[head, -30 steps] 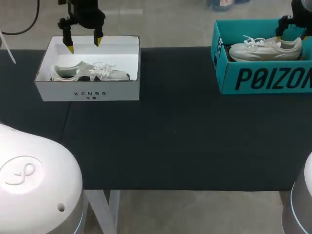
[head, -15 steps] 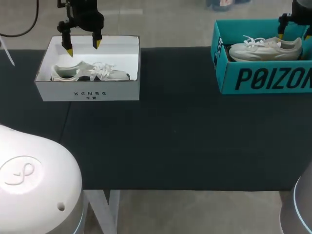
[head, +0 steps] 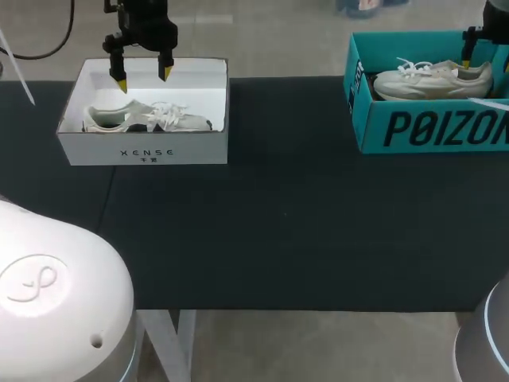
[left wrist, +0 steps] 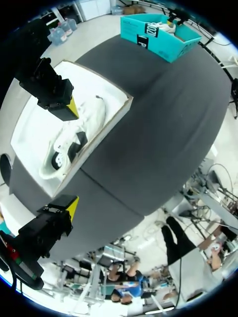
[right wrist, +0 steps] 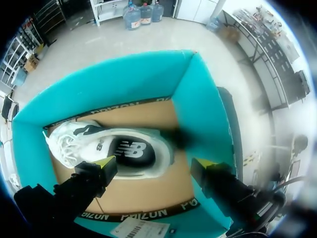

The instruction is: Take the shoe out of the shoebox, open the shoe tongue, remove and reinsert the insole, then place the shoe into the shoebox

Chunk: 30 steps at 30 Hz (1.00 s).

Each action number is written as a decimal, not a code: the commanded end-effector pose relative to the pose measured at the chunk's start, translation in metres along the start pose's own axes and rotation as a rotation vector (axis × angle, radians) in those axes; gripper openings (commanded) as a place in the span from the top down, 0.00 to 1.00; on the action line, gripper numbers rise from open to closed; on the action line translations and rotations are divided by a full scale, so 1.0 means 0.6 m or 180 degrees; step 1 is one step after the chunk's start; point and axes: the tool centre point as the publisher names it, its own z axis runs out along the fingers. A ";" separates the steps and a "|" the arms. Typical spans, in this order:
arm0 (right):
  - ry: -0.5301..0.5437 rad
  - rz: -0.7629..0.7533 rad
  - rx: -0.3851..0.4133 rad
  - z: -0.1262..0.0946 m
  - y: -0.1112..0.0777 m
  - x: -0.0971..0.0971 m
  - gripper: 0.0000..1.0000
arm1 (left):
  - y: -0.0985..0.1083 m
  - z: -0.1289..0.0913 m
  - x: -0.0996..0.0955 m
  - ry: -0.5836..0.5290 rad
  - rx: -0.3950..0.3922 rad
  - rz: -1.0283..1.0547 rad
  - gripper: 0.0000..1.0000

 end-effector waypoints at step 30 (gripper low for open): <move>-0.0114 0.0150 0.0492 0.112 -0.006 -0.024 1.00 | -0.002 -0.003 -0.019 0.0090 -0.0008 -0.0085 0.00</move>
